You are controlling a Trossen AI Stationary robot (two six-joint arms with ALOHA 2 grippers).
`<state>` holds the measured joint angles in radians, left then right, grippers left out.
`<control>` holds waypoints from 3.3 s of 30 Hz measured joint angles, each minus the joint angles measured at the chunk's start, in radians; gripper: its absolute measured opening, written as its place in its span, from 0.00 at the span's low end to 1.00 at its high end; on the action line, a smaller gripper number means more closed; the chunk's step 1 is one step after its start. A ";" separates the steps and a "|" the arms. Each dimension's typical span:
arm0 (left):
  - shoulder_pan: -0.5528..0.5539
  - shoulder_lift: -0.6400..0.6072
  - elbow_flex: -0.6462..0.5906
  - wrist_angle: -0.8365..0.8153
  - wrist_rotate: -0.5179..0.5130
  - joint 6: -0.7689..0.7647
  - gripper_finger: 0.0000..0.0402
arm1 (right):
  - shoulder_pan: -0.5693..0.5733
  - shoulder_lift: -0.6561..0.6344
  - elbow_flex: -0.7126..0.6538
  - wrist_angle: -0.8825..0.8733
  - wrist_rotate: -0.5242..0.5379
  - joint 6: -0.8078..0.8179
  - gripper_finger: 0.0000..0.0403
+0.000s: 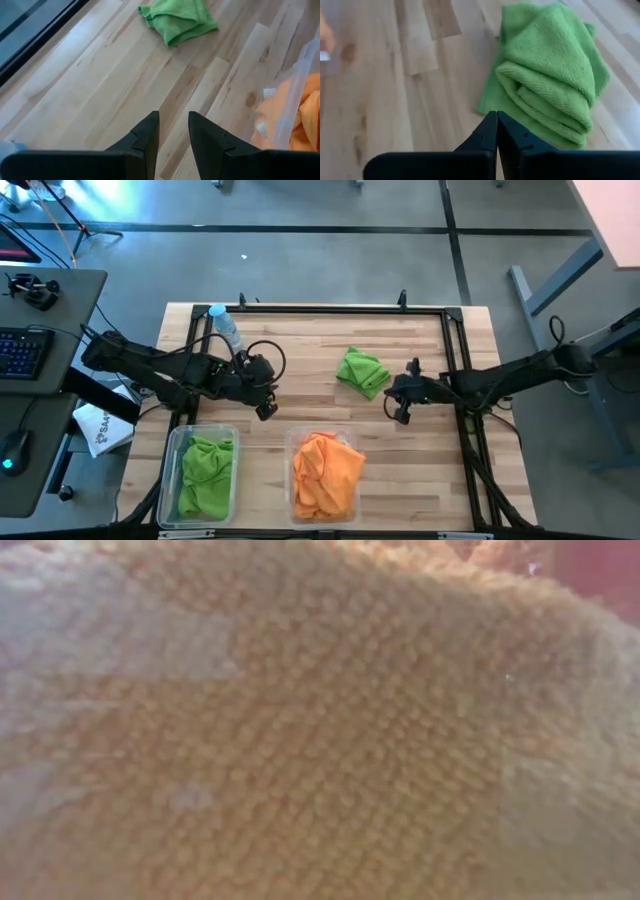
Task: Sort microfiber towel by color & place in baskets
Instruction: Put the green towel into the left transparent bin
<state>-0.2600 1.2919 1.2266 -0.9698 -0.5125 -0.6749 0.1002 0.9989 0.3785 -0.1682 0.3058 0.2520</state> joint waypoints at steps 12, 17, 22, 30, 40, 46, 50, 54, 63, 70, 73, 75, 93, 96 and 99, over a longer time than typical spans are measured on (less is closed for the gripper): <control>0.000 0.000 0.000 0.000 -0.022 0.013 0.23 | -0.076 0.290 -0.004 0.241 -0.074 -0.048 0.31; 0.000 0.000 0.000 0.000 -0.026 0.014 0.23 | -0.078 0.403 -0.004 0.439 -0.068 -0.129 0.41; 0.000 0.000 0.000 -0.001 -0.025 0.008 0.23 | -0.093 0.525 0.013 0.462 -0.066 -0.087 0.42; 0.000 0.000 0.000 -0.001 -0.029 0.025 0.23 | -0.094 0.615 0.018 0.514 -0.061 -0.056 0.30; -0.001 -0.001 0.000 -0.001 -0.135 0.104 0.23 | -0.096 0.431 0.076 0.466 -0.072 0.062 0.04; 0.039 -0.047 0.035 -0.003 -0.208 0.267 0.19 | -0.093 0.243 0.264 0.282 0.034 0.014 0.02; 0.112 -0.082 0.075 0.003 -0.209 0.358 0.17 | -0.093 0.177 0.433 0.181 0.134 -0.099 0.01; 0.186 -0.099 0.104 0.036 -0.198 0.448 0.16 | -0.093 0.178 0.630 0.166 0.163 -0.230 0.01; 0.263 -0.089 0.105 0.272 -0.119 0.632 0.17 | -0.095 0.347 1.030 0.082 0.163 -0.434 0.00; 0.273 -0.089 0.104 0.458 0.053 0.760 0.32 | -0.096 0.545 1.253 -0.103 0.152 -0.454 0.00; 0.273 -0.089 0.104 0.530 0.094 0.772 0.39 | -0.090 0.616 1.328 -0.152 0.150 -0.444 0.00; 0.273 -0.089 0.104 0.562 0.113 0.758 0.44 | -0.081 0.652 1.367 -0.167 0.148 -0.444 0.00; 0.273 -0.031 0.101 0.568 0.234 0.613 0.54 | -0.049 0.703 1.551 -0.098 -0.026 -0.523 0.00; 0.271 -0.015 0.100 0.552 0.241 0.591 0.49 | -0.050 0.703 1.558 -0.106 -0.017 -0.523 0.00; 0.262 -0.012 0.100 0.523 0.239 0.584 0.32 | -0.046 0.703 1.559 -0.145 0.060 -0.515 0.00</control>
<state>0.0018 1.2799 1.3266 -0.4466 -0.2735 -0.0909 0.0540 1.7023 1.9373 -0.3134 0.3654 -0.2630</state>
